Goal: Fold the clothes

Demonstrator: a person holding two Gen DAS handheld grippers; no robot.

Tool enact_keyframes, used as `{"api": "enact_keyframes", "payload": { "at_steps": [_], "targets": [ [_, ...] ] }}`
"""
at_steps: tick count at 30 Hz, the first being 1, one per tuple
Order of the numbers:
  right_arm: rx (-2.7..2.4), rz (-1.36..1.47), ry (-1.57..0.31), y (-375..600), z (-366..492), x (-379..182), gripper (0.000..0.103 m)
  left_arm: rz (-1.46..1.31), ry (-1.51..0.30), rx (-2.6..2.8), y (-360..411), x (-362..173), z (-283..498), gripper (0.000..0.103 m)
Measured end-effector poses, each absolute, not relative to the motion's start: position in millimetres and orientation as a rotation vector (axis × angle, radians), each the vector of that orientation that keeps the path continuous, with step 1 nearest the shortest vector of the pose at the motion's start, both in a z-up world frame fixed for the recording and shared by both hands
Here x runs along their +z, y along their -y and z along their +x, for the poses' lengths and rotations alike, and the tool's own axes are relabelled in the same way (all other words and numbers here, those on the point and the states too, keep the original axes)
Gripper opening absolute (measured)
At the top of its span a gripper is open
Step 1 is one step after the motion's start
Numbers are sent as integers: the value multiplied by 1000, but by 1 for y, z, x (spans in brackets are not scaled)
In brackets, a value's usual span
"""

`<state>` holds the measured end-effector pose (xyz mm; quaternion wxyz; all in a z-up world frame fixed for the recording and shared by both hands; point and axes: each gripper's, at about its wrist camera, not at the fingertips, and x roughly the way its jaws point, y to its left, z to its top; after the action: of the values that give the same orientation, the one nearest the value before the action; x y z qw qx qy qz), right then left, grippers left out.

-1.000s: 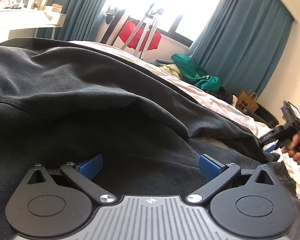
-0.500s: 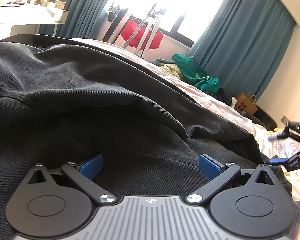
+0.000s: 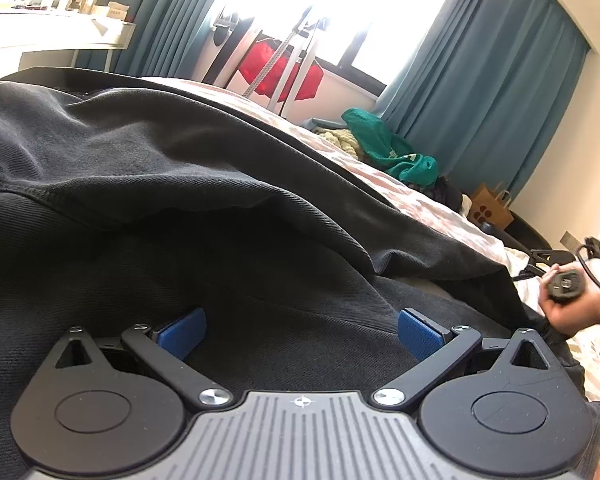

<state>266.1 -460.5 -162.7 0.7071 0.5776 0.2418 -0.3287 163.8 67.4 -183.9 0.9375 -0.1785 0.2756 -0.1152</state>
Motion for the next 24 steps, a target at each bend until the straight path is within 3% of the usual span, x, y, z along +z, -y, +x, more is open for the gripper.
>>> {"api": "enact_keyframes", "payload": {
  "at_steps": [2, 4, 5, 7, 11, 17, 20, 24],
  "targets": [
    [-810, 1209, -503, 470, 274, -157, 76, -365, -562, -236, -67, -184, 164, 103],
    [-834, 1178, -551, 480, 287, -158, 51, -368, -560, -238, -67, -184, 164, 103],
    [-841, 1145, -596, 483, 293, -156, 29, -368, -560, -238, -67, -185, 164, 103],
    [-816, 1062, -622, 480, 306, -140, 21, -368, -558, -239, -67, -185, 165, 103],
    [-691, 938, -594, 473, 327, -95, 17, -372, -556, -242, -69, -185, 164, 103],
    [-379, 703, -308, 467, 306, -26, 16, -423, -530, -255, -76, -184, 162, 103],
    [-367, 666, -342, 483, 286, -62, 16, -453, -529, -260, -80, -185, 162, 103],
    [-409, 829, -482, 516, 255, -137, 17, -420, -530, -257, -76, -185, 161, 103]
  ]
}}
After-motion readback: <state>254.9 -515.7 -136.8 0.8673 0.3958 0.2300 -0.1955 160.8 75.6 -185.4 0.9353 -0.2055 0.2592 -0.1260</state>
